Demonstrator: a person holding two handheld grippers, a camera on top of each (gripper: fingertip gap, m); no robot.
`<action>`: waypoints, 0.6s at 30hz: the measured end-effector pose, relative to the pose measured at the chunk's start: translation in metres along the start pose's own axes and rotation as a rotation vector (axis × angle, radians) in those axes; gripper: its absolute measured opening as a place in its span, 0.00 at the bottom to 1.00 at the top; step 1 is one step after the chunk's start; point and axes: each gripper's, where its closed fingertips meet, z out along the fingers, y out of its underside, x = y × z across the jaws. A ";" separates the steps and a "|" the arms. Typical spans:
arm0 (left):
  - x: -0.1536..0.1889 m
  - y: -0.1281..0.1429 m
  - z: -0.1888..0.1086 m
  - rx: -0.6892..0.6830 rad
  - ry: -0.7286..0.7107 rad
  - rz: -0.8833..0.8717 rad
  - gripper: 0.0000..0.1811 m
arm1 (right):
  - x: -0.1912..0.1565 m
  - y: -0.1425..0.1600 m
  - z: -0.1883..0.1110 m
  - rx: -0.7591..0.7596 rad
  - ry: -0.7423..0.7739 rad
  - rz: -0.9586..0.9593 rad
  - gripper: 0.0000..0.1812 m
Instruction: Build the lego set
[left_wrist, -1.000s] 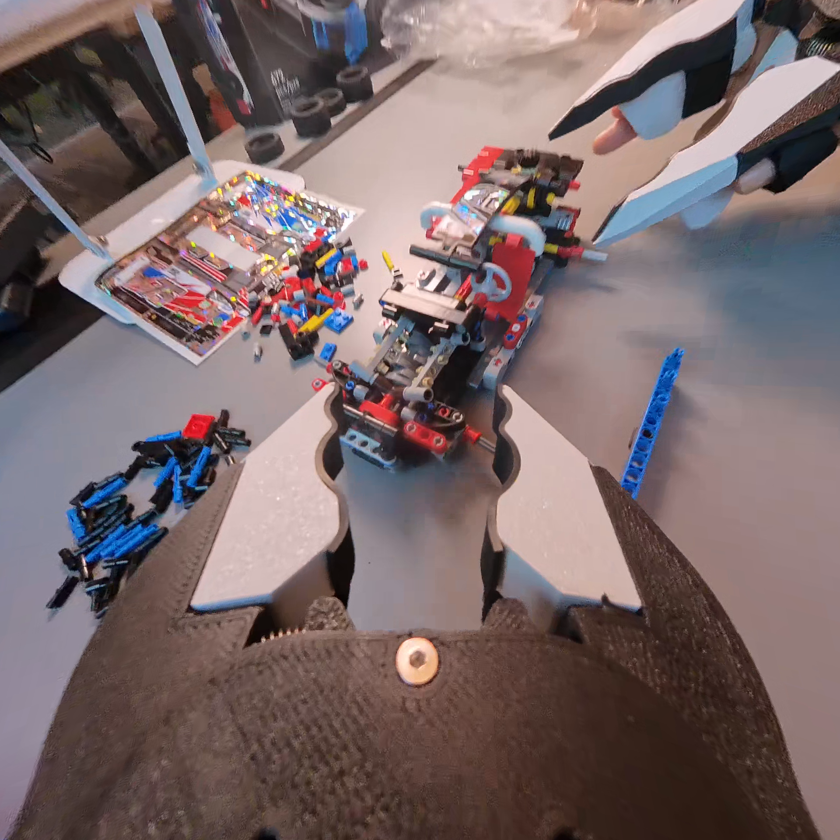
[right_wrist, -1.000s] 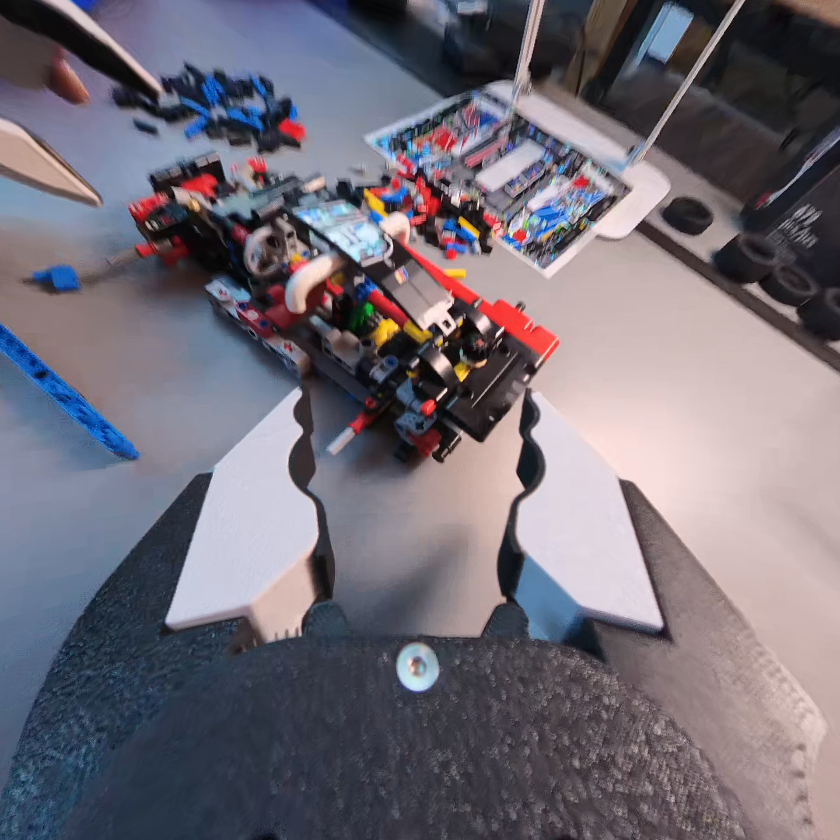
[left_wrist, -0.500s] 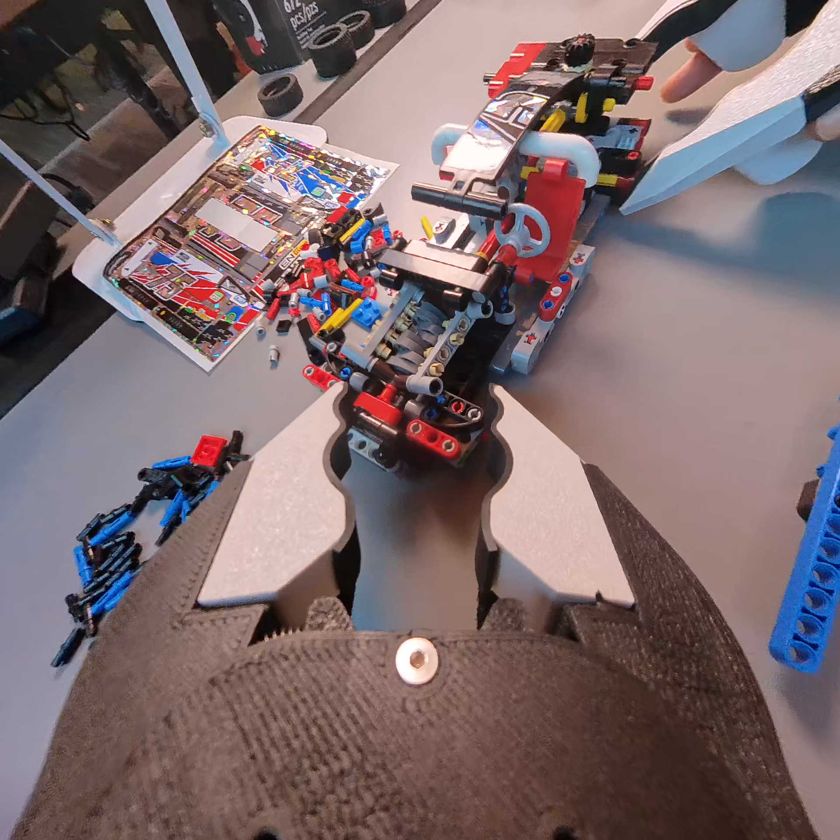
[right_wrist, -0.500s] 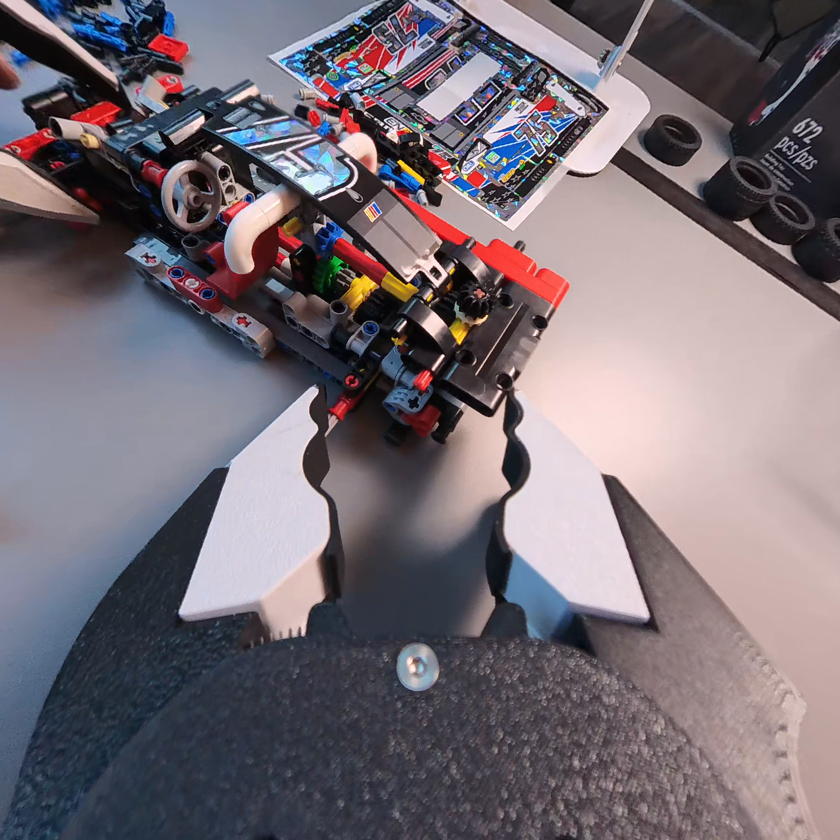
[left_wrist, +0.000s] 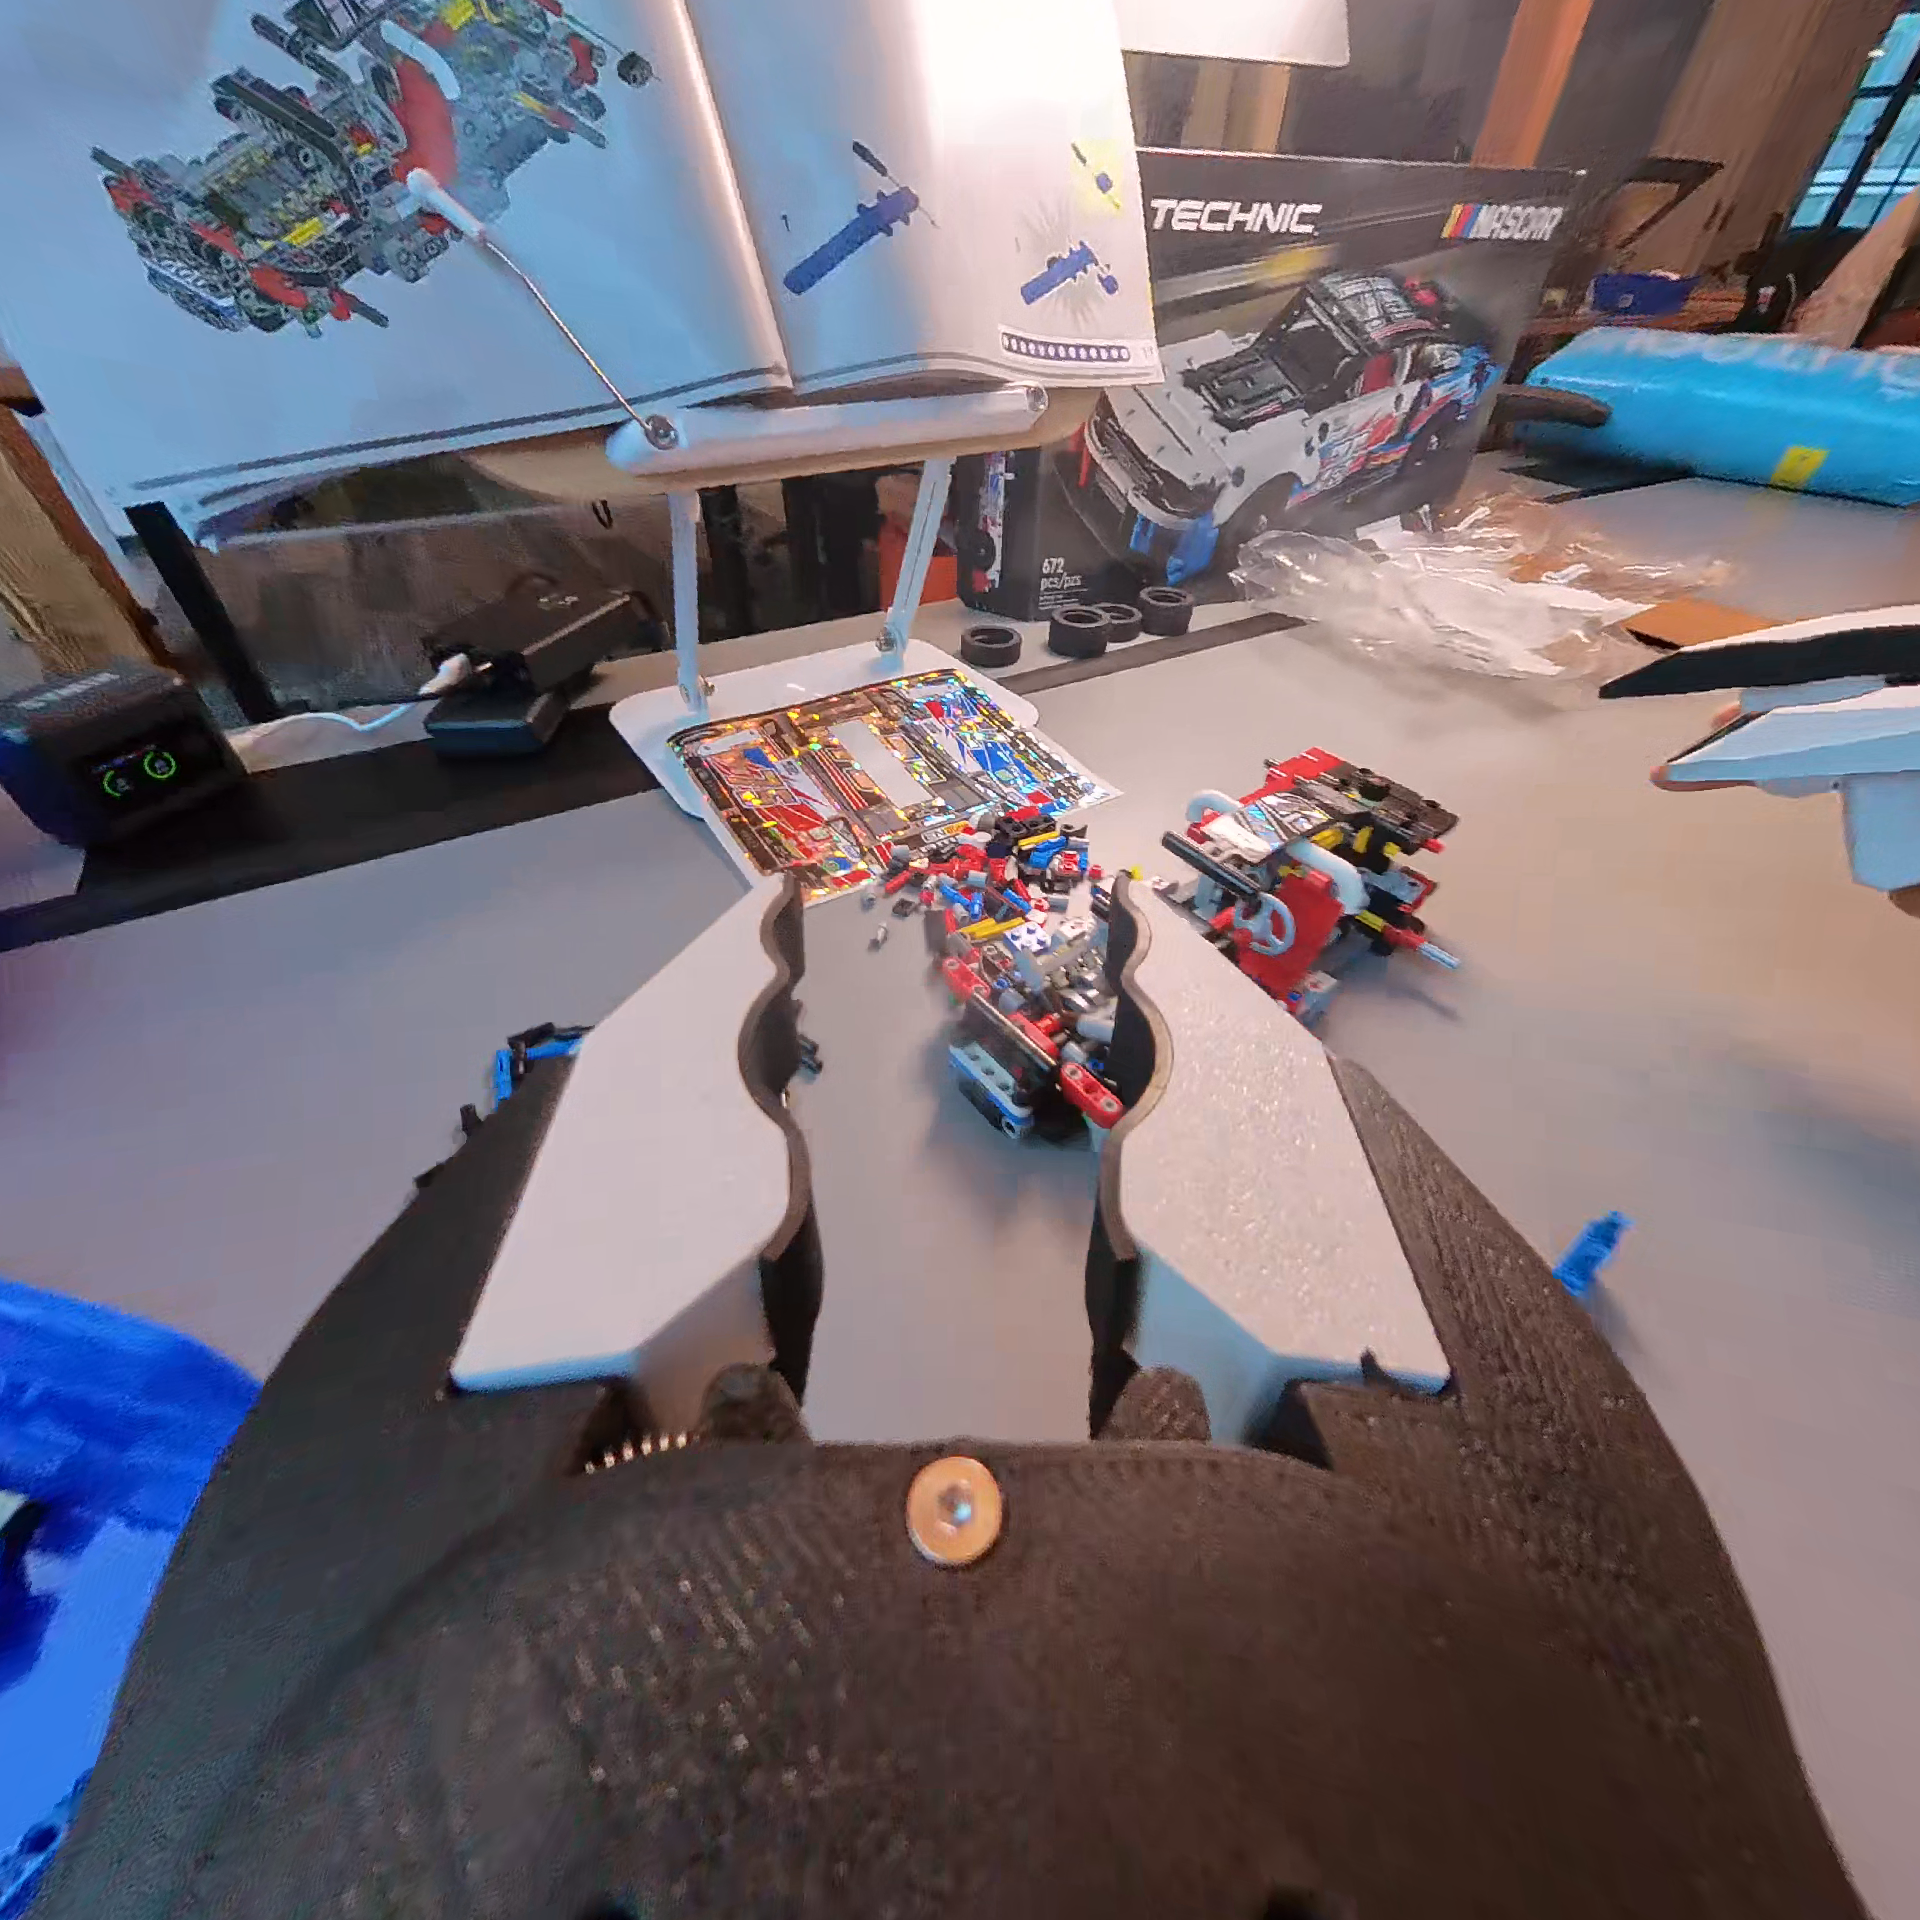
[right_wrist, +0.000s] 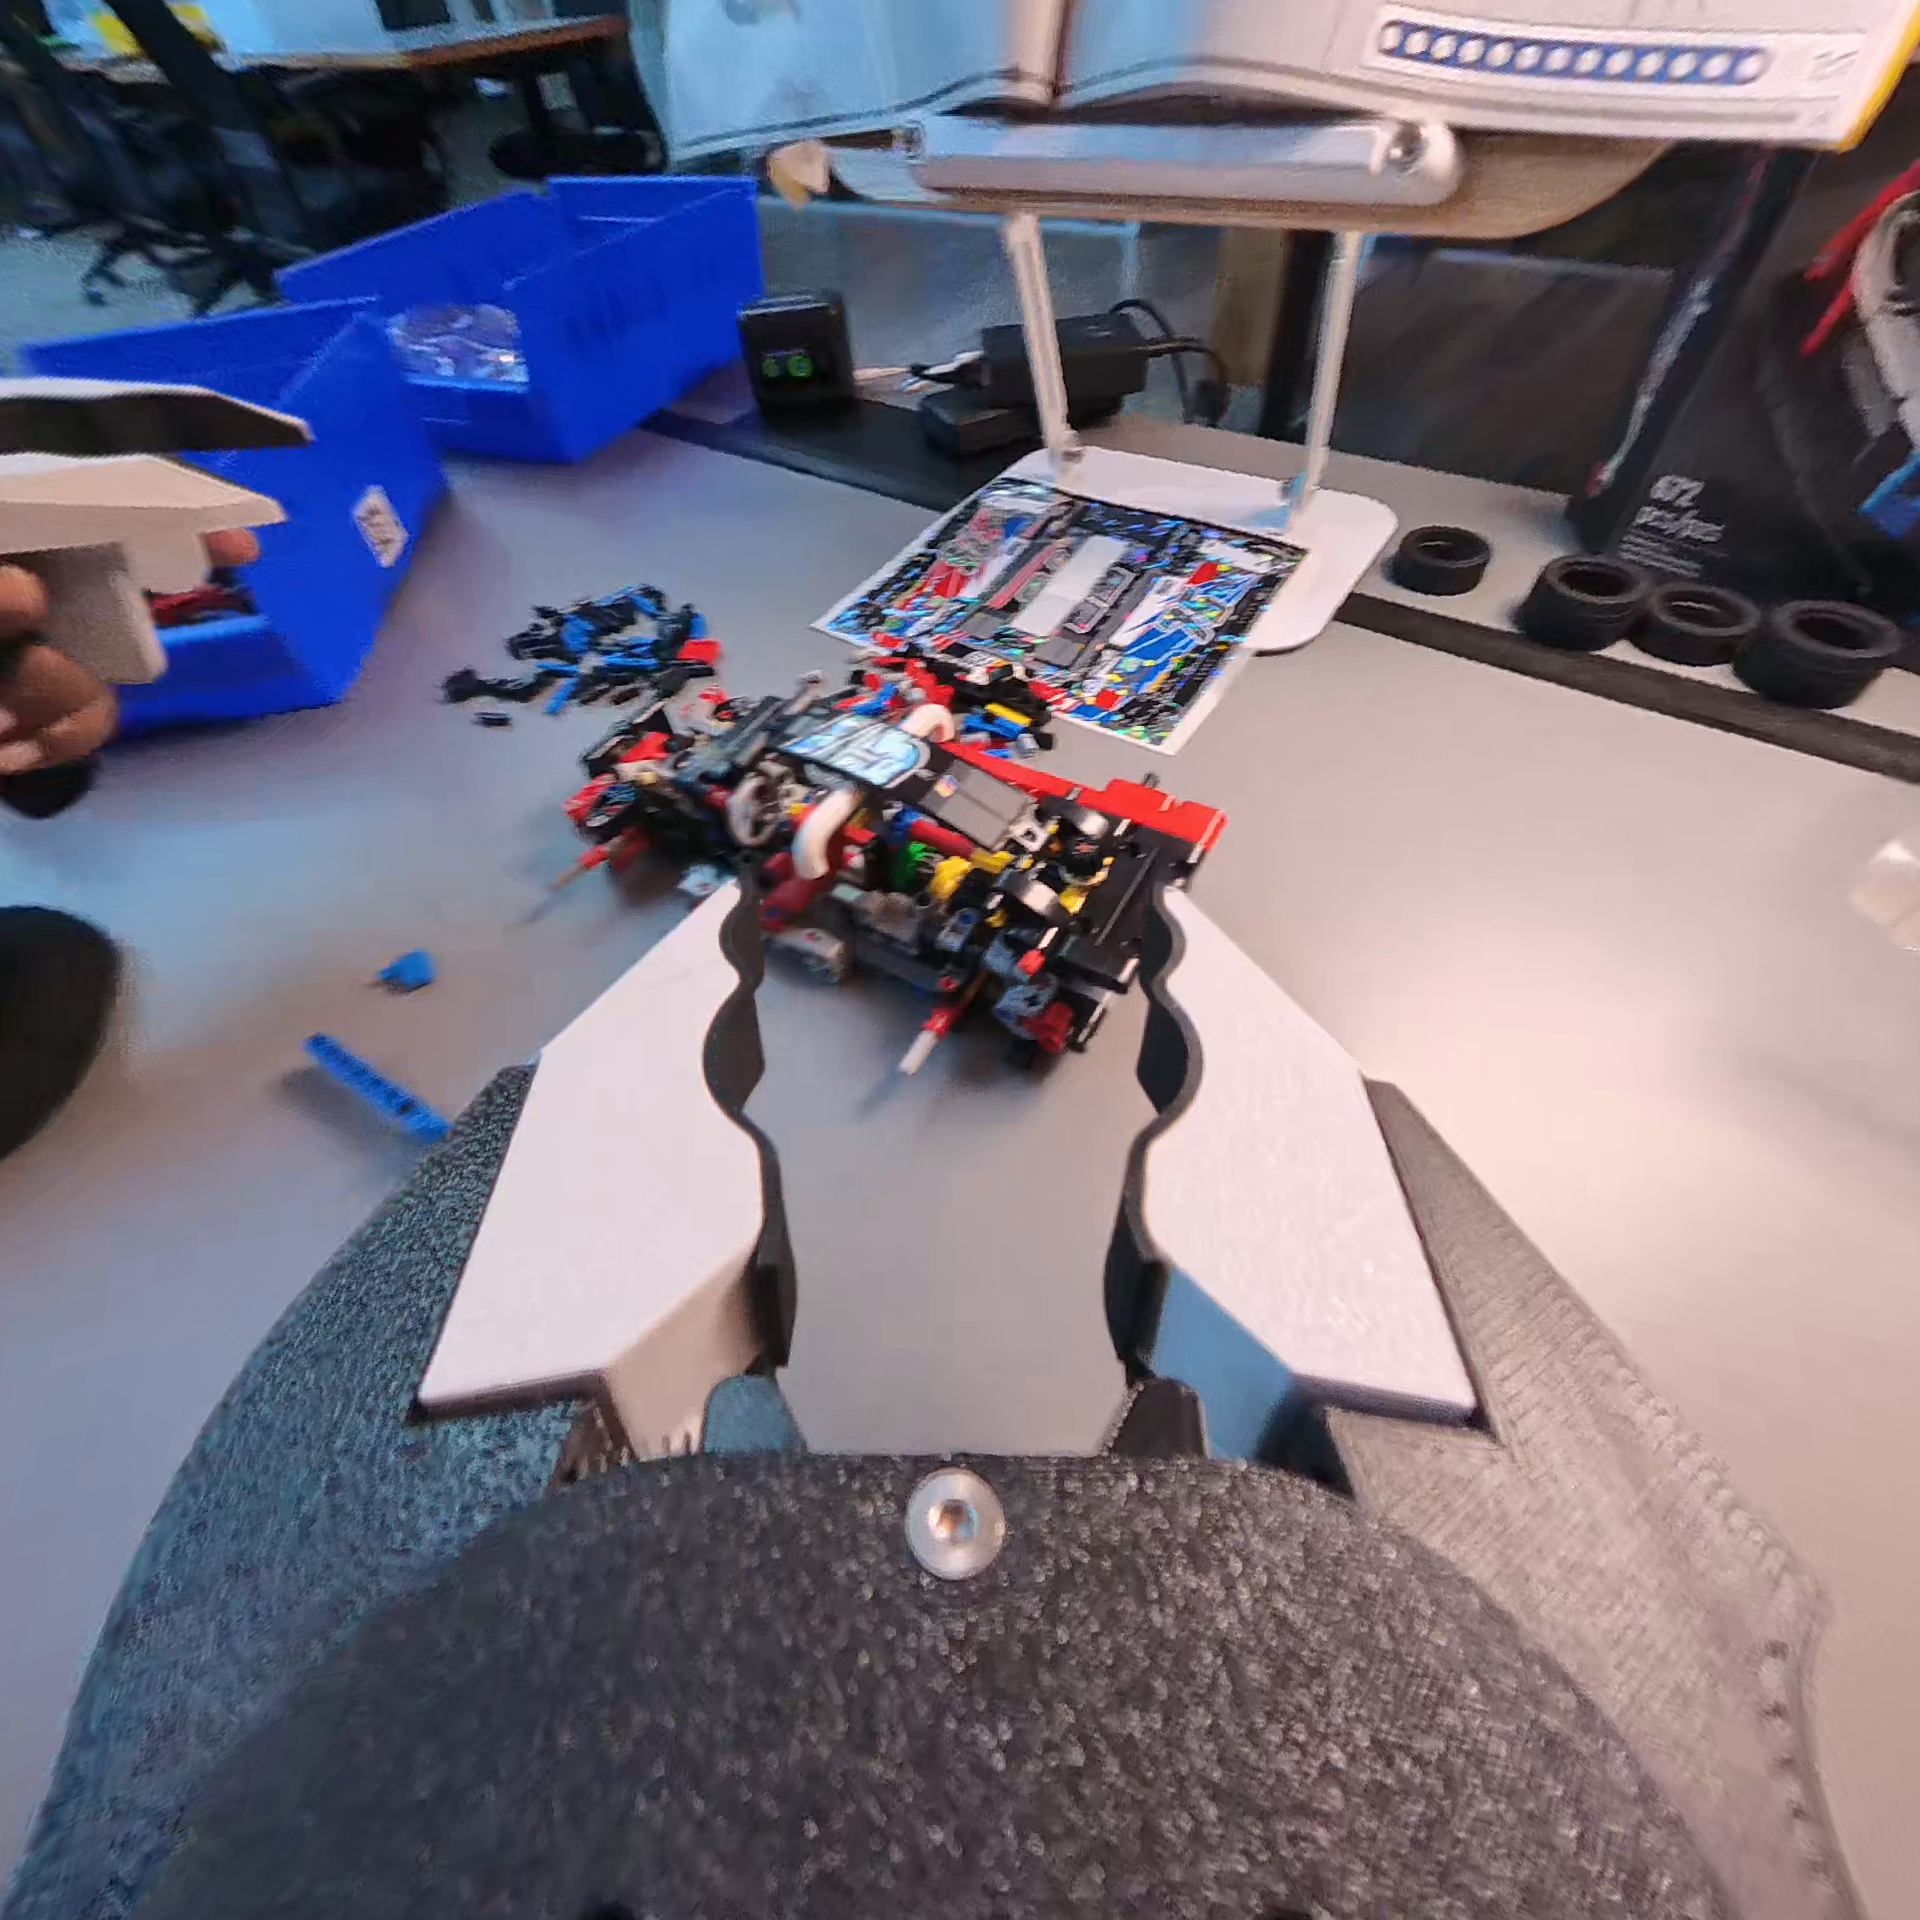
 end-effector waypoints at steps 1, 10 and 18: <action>0.005 -0.003 -0.013 -0.005 0.005 0.006 0.31 | -0.011 -0.003 -0.012 -0.012 -0.046 -0.007 0.38; 0.049 0.047 -0.093 0.072 -0.123 -0.048 0.26 | -0.054 0.057 -0.081 -0.006 0.024 -0.151 0.40; 0.051 0.050 -0.080 0.042 -0.121 0.009 0.32 | -0.044 0.051 -0.083 0.157 0.137 -0.216 0.37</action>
